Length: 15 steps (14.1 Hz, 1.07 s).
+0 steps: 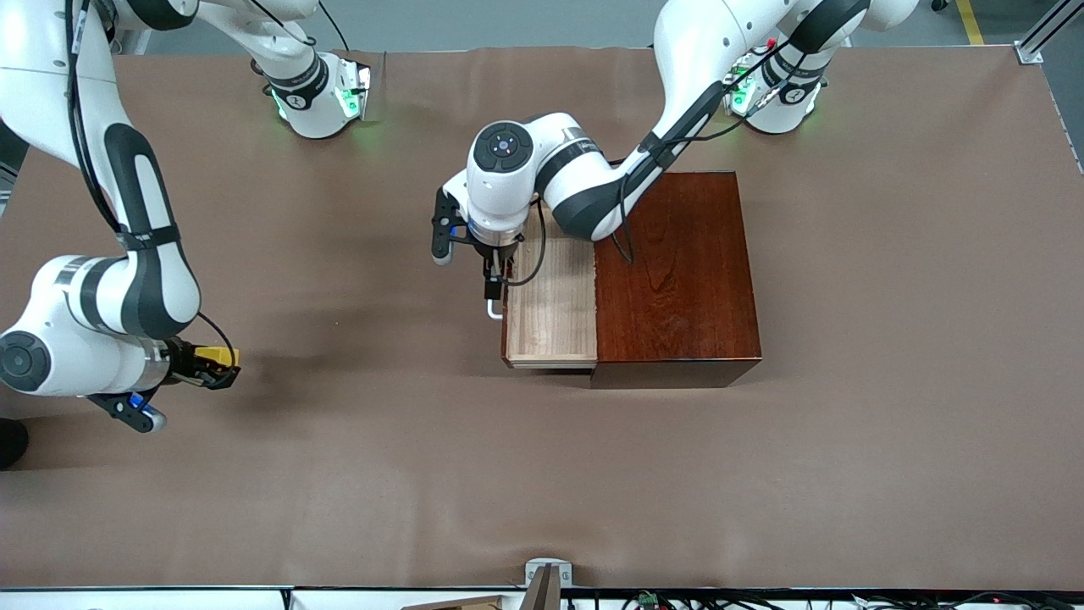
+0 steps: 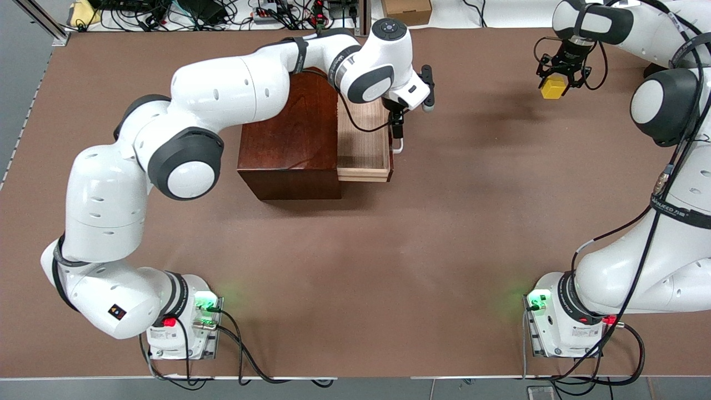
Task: Open drawer, take yellow block, close drawer
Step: 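Push the drawer inward by its handle with the left gripper, then keep pushing the drawer fully shut with the left gripper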
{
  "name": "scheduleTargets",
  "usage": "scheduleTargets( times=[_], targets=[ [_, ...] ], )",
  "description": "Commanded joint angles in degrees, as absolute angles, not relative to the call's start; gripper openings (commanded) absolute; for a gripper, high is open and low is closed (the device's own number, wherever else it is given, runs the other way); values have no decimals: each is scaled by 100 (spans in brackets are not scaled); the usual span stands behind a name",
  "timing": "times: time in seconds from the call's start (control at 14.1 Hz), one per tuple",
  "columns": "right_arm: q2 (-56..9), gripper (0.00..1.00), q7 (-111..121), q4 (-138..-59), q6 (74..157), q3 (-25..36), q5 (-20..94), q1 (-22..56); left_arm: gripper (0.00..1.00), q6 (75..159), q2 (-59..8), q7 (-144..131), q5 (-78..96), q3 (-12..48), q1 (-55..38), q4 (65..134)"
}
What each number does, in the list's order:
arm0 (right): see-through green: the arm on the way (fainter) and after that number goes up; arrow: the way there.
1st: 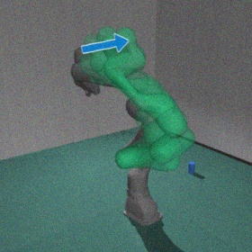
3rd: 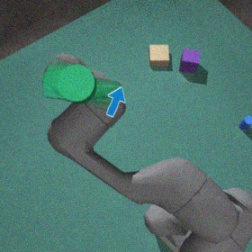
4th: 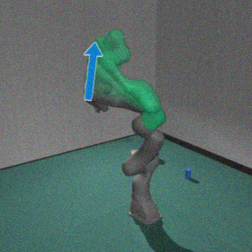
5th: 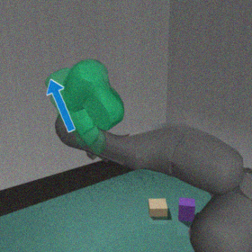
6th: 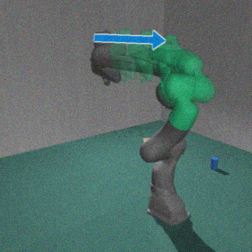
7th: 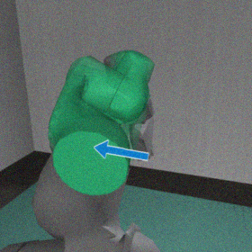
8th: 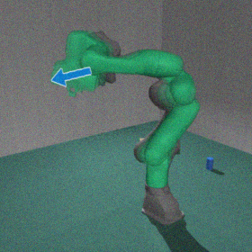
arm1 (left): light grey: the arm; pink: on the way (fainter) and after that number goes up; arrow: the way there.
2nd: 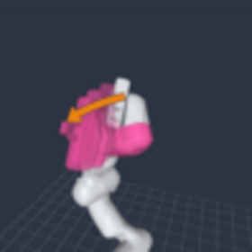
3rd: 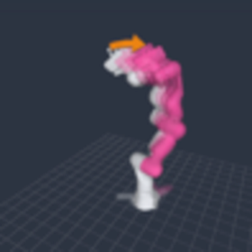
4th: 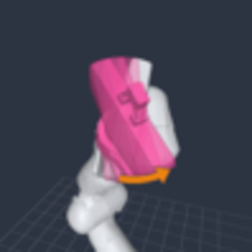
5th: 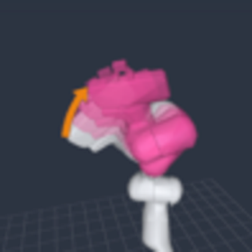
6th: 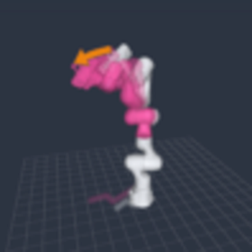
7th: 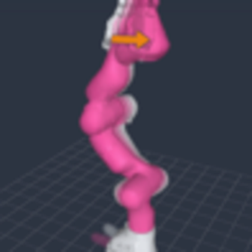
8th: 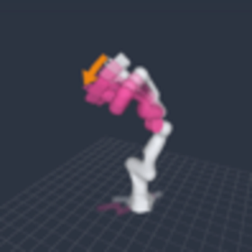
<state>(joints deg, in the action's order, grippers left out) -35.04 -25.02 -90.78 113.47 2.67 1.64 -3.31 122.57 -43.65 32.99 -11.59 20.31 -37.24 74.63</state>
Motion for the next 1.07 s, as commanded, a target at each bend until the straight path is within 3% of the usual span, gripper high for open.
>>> scheduleTargets(
  times=[0.0,0.99],
  targets=[
    [-3770,0,-2637,-9018,11627,246,193,-395,100,11761,-4342,3313,-1310,1978,-3727,7321],
    [-3832,0,-2953,-9360,12340,264,369,-299,100,9898,-4070,3340,-2390,1811,-3735,7304]
  ],
)
